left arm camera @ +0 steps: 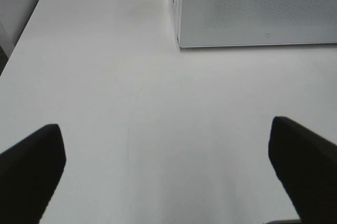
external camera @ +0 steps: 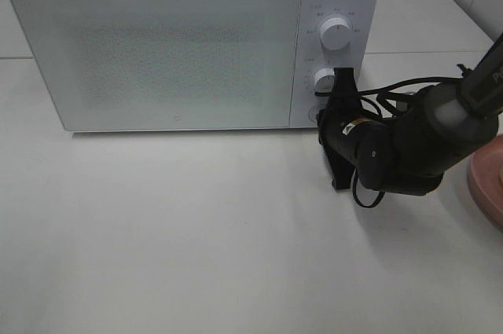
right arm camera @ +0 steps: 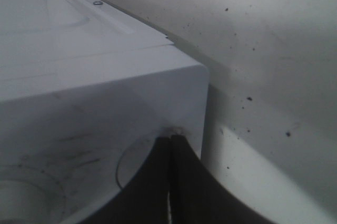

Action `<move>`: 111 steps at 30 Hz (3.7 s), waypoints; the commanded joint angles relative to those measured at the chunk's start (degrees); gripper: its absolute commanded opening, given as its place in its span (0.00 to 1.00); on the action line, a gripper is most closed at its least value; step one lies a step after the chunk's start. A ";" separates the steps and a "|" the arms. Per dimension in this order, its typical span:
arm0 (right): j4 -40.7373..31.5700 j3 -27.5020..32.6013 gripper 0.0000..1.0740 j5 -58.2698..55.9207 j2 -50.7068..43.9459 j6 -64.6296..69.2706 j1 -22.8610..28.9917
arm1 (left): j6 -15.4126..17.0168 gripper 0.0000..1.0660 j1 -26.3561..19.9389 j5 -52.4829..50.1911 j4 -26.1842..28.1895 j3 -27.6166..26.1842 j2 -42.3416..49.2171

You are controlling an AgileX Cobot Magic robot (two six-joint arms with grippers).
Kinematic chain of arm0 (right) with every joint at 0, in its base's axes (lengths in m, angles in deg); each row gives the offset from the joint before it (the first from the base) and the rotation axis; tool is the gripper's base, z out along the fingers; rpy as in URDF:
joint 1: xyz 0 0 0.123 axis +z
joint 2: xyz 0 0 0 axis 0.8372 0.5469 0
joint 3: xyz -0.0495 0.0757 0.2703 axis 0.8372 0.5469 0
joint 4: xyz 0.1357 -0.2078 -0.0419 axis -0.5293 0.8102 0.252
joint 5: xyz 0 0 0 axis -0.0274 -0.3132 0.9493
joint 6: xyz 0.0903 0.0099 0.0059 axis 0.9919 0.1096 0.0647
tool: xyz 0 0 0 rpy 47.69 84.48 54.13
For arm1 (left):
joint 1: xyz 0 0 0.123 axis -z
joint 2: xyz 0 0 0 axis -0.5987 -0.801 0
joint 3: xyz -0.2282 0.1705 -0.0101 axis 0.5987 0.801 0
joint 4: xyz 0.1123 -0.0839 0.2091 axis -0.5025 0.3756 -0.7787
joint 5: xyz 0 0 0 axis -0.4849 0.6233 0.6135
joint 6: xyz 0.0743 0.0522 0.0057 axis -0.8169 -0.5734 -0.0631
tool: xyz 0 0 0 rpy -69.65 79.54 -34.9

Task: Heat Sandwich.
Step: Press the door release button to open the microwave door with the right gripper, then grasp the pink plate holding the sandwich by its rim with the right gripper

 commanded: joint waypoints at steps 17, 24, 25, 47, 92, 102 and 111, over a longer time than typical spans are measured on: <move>0.63 -4.81 0.00 11.75 1.78 -0.57 -0.46 | 0.00 0.95 -0.06 0.00 0.00 0.17 1.55; -1.49 -8.02 0.00 16.90 3.27 -2.52 -0.46 | 0.00 0.95 -0.06 0.00 0.00 0.17 1.55; -1.78 -9.40 0.00 16.96 4.07 -2.52 -0.46 | 0.00 0.95 -0.06 0.00 0.00 0.17 1.55; -0.86 -10.26 0.01 11.69 4.30 -2.52 -0.46 | 0.00 0.95 -0.06 0.00 0.00 0.17 1.55; 3.84 6.42 0.04 -28.02 -19.77 -19.37 -0.40 | 0.00 0.95 -0.06 0.00 0.00 0.17 1.55; 3.78 6.42 0.07 -43.66 -26.18 -52.94 -0.40 | 0.00 0.95 -0.06 0.00 0.00 0.17 1.55; 3.84 6.42 0.08 -58.67 -31.28 -86.40 -0.40 | 0.00 0.95 -0.06 0.00 0.00 0.17 1.55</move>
